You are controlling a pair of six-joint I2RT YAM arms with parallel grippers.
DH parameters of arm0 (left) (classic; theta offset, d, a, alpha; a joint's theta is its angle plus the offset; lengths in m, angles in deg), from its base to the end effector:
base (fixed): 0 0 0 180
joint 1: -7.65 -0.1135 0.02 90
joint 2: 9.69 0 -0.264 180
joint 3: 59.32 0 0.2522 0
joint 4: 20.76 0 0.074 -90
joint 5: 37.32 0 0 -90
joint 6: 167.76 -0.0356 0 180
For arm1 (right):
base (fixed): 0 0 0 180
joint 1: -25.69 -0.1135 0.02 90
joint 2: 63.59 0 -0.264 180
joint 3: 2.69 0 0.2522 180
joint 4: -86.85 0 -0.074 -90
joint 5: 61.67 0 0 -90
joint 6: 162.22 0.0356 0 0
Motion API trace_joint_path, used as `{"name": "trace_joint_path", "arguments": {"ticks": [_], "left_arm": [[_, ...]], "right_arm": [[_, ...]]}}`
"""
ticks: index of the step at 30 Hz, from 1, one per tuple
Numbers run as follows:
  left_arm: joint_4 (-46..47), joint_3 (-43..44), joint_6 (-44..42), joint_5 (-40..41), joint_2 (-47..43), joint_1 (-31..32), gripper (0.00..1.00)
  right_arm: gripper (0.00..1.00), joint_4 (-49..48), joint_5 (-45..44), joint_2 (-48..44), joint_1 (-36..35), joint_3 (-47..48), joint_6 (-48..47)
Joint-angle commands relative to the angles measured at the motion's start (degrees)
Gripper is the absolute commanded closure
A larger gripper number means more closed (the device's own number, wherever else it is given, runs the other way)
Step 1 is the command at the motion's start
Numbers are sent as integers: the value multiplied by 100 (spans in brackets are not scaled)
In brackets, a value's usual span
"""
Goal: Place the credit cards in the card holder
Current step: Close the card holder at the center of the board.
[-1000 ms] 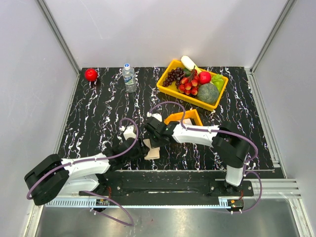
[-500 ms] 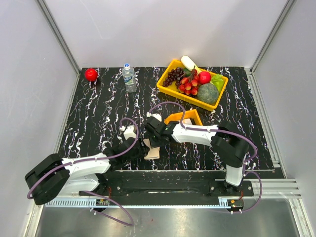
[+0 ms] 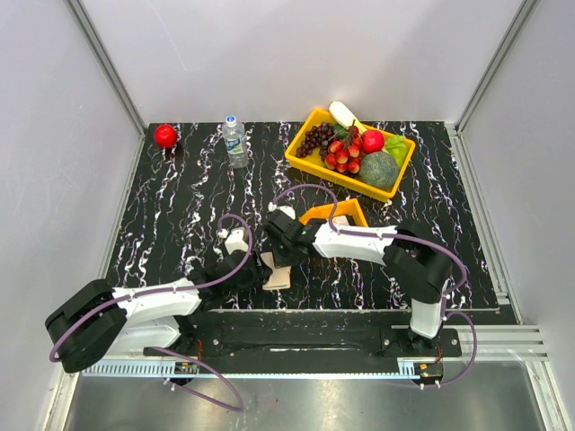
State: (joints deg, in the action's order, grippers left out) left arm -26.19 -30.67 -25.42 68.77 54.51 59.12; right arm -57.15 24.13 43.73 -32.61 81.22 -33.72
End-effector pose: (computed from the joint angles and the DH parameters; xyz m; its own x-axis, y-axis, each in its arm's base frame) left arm 0.1273 -0.1440 0.1336 -0.7414 -0.2900 -0.6051 0.0562 0.8718 -0.4866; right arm 0.2049 0.3268 0.1711 -0.8700 -0.2272 -0.4375 -0.3671 0.8909 0.2675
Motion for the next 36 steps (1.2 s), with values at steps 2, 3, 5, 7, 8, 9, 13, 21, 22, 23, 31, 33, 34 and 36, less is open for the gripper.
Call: {"name": "trace_joint_path", "arguments": {"ticks": [2,3,5,7,8,9,13,21,22,23,31,33,34,36], "left_arm": [[-614,-110,-48,-195,110,13,59],[-614,-110,-48,-177,110,22,59],[-614,-110,-48,-177,92,13,59],[-605,-118,-48,-177,101,4,59],[-605,-110,-39,-177,110,13,59],[-605,-110,-48,-168,110,4,59],[-632,-118,-31,-151,92,4,59],[-649,-101,-4,-107,83,4,59],[-649,-83,5,-107,92,13,59],[-649,-83,5,-124,92,4,59],[-640,-48,31,-151,154,13,60],[-649,-48,22,-168,128,4,60],[-649,-48,22,-160,110,13,60],[-702,-13,-4,-142,92,4,60]], "right_arm": [[100,140,-142,605,153,-239,-18],[100,158,-142,640,161,-239,-9],[100,202,-116,693,161,-221,-35],[100,245,-80,763,161,-195,-44],[100,246,-45,781,161,-195,-62],[100,254,-62,781,161,-212,-62],[100,175,-194,570,153,-397,0],[100,-378,-405,25,65,-1012,315],[100,-430,-501,8,21,-1047,333],[100,-492,-580,-10,-31,-1073,360],[100,-906,-1284,-282,-357,-1311,527],[100,-871,-1416,-449,-357,-1224,378],[100,-775,-1451,-484,-366,-1127,299],[98,-520,-1452,-546,-357,-899,124]]}}
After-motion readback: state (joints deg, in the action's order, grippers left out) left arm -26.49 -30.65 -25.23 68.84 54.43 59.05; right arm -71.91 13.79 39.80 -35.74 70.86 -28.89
